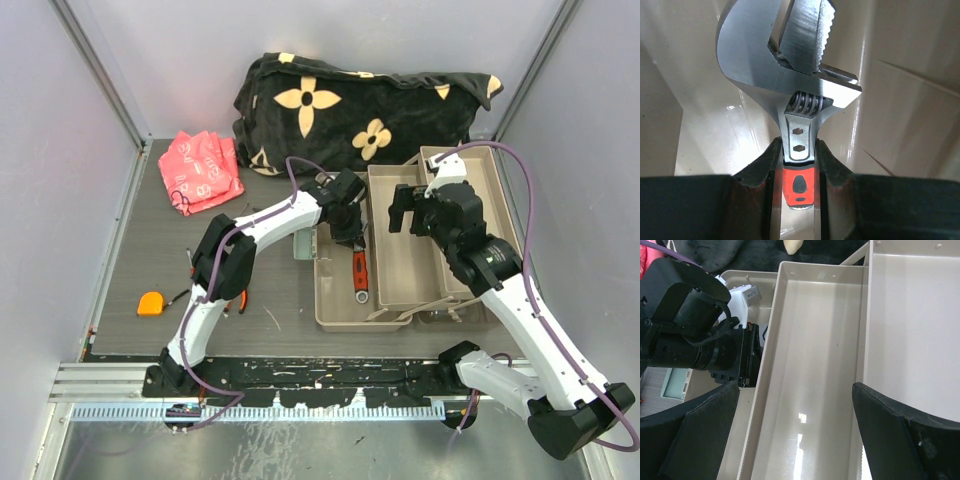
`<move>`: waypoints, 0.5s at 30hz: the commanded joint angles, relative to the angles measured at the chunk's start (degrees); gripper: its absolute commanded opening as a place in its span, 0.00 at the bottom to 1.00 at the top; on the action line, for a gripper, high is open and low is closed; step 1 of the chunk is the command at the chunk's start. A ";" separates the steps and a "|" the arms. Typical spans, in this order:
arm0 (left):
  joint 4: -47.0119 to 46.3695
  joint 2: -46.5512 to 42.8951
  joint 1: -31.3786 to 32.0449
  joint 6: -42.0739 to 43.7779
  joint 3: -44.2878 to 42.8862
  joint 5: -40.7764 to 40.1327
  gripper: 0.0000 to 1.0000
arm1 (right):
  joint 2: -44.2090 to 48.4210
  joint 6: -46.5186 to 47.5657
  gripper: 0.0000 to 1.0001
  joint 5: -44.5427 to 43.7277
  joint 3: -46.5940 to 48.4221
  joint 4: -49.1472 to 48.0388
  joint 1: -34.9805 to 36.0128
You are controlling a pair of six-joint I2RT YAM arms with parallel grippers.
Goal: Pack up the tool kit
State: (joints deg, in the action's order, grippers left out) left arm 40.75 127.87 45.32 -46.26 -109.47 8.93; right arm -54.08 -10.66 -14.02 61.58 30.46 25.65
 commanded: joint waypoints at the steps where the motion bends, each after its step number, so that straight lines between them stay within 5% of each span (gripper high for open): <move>1: -3.25 -1.77 0.23 -0.49 -4.21 -0.49 0.15 | 0.83 0.79 1.00 -1.27 0.19 -2.17 -0.19; 9: -2.19 -2.41 0.28 -0.58 -3.50 -0.97 0.35 | 0.88 0.03 1.00 -0.84 0.02 -2.44 -0.25; 15: -2.04 -3.25 0.27 -0.84 -3.32 -0.77 0.38 | 1.10 0.00 1.00 -1.06 0.20 -2.27 -0.25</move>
State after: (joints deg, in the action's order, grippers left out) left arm 40.82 129.10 45.36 -46.46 -110.17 7.79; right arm -54.11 -10.68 -14.13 61.10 30.46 25.65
